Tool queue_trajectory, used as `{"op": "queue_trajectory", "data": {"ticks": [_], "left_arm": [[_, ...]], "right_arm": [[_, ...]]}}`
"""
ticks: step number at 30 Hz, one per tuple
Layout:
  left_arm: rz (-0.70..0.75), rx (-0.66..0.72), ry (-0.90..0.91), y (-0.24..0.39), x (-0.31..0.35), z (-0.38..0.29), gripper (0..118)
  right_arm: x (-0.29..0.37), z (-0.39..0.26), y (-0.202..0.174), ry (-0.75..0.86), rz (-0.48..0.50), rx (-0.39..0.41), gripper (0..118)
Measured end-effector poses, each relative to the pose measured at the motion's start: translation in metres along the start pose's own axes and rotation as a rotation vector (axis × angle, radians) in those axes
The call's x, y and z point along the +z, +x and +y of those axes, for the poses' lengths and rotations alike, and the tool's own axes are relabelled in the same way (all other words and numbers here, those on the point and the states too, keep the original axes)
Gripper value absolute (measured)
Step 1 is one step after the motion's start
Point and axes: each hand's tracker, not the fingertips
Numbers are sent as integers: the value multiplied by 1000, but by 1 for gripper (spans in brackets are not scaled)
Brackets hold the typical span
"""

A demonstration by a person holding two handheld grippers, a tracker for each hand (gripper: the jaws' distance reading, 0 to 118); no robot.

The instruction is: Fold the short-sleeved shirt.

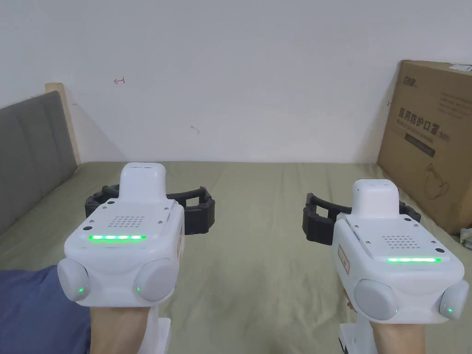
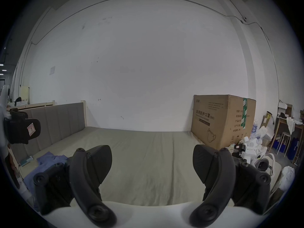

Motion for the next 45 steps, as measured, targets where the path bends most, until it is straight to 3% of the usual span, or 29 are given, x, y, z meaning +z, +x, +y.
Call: {"op": "queue_trajectory", "data": {"ticks": [7,12,20,22,24,25,26,28,29,30,31,32,34,36,40,45], "left_arm": [[2,-14,4,0,3,1,118],[1,-4,3,-2,4,1,118],[19,-17,16,-1,5,2,118],[23,-16,13,0,6,3,117],[6,-17,28,0,8,3,106],[1,-24,27,0,8,3,89],[5,-33,24,2,8,3,71],[35,-59,22,6,7,1,30],[47,-58,27,7,7,0,15],[55,-56,30,7,8,-2,9],[40,-49,41,5,9,-3,4],[14,-31,44,3,9,-4,0],[-36,6,-1,0,6,-4,0],[-25,11,-18,-1,2,-6,0],[-32,3,-14,-2,1,-5,0],[-20,9,-26,-13,1,0,0]], "right_arm": [[-1,1,1,-10,8,-32,104],[0,2,-1,2,-29,-8,104],[-1,5,1,-13,10,-25,104],[1,6,3,-24,47,-63,104],[4,6,4,-7,63,-72,102],[5,5,2,6,52,-57,92],[6,5,-1,22,13,-18,76],[4,4,-4,15,-19,-4,27],[4,4,-3,9,-16,-16,18],[4,3,-1,2,-15,-39,16],[3,2,2,3,-3,-56,4],[2,2,3,-2,4,-64,1],[-3,3,3,-20,-11,-69,1],[-7,3,2,-25,9,-122,1],[-9,3,-6,-37,-10,-50,1],[-10,7,-15,-39,45,-90,1]]}}
